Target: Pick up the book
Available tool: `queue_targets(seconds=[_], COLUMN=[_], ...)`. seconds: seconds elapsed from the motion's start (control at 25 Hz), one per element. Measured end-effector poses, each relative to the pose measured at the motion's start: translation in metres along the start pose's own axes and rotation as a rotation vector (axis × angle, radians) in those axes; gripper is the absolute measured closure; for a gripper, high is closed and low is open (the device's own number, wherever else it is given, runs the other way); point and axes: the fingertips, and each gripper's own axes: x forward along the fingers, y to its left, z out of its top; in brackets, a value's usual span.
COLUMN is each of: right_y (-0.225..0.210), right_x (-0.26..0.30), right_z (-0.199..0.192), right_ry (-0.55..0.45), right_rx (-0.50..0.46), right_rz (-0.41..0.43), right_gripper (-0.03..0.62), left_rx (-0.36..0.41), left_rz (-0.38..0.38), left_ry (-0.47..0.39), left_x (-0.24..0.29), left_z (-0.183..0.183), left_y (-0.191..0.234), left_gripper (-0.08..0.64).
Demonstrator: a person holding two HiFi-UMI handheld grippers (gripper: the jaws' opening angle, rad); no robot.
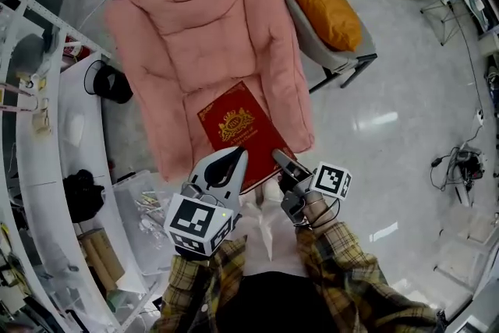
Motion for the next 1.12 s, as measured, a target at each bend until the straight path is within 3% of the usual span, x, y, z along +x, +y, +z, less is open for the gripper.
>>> queue_targets(seconds=[0.4, 0.6, 0.84, 1.12], right_y=[0.106, 0.144, 0.180, 0.199], right_x=[-0.037, -0.052, -0.075, -0.079], right_z=[0.015, 0.019, 0.015, -0.002], right_ry=[-0.050, -0.074, -0.080, -0.068], right_rx=[-0.064, -0.079, -0.108, -0.103], right_rz=[0.125, 0.164, 0.210, 0.236], right_gripper=[0.327, 0.327, 0.327, 0.327], left_rx=[0.042, 0.085, 0.119, 0.104], left_rz=[-0.024, 0.005, 0.021, 0.022], left_ry=[-0.067, -0.095, -0.125, -0.117], left_x=[-0.040, -0.055, -0.075, -0.086], left_z=[0.046, 0.068, 0.085, 0.081], left_y=[-0.031, -0.037, -0.054, -0.057], left_gripper=[0.557, 0.557, 0.557, 0.557])
